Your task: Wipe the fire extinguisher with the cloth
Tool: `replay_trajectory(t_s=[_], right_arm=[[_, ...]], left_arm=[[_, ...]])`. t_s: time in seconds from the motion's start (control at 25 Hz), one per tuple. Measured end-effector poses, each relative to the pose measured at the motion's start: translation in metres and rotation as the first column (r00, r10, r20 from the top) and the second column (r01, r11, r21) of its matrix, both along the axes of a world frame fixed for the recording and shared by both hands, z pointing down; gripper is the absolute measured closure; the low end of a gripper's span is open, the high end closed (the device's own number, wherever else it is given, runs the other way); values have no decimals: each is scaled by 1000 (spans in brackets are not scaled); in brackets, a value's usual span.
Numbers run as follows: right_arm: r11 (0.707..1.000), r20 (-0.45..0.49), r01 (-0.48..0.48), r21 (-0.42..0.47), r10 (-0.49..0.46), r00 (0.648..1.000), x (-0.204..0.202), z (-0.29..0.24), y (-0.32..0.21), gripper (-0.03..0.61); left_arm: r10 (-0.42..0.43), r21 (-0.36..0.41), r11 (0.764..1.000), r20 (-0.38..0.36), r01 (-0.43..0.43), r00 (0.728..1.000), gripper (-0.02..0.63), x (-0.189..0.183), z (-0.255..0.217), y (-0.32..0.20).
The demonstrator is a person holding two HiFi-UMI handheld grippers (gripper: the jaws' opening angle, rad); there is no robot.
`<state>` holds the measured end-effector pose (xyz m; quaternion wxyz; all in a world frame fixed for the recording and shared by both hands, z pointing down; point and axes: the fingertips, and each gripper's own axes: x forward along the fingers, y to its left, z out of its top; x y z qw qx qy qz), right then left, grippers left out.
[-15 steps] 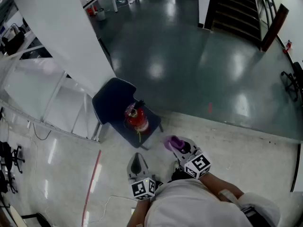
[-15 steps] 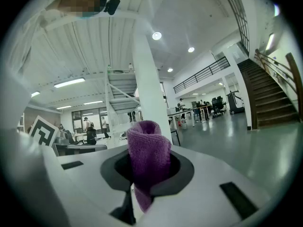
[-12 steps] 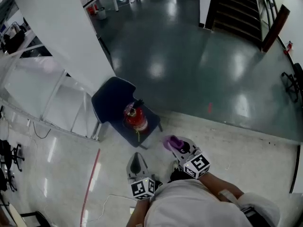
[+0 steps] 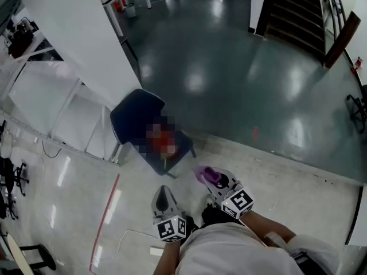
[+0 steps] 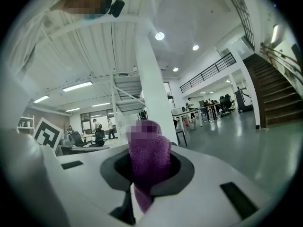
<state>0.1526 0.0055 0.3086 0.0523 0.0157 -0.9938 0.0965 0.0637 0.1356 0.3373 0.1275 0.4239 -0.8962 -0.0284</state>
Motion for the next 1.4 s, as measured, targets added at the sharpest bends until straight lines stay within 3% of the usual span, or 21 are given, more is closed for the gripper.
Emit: replay_trajectory(t_s=[0.4,0.8,1.2,1.4], right_arm=[[998,-9,-39,-39,39,999,-19,11,-9,522],[999,-77,-36,3,36,996,-60,55,-37,522],[990,-163,137,-23,-139,977,-127,183,-95,520],[987,-189,144,-72,-156,970,-167,267,-111,520]], left_arm=[[-9,16,1000,56,8,998,609,-21,-7,7],[-27,48,999,60,25,998,609,-59,29,-17],[-171,55,984,46,168,984,609,-68,107,-83],[-176,66,983,24,174,984,609,-80,151,-105]])
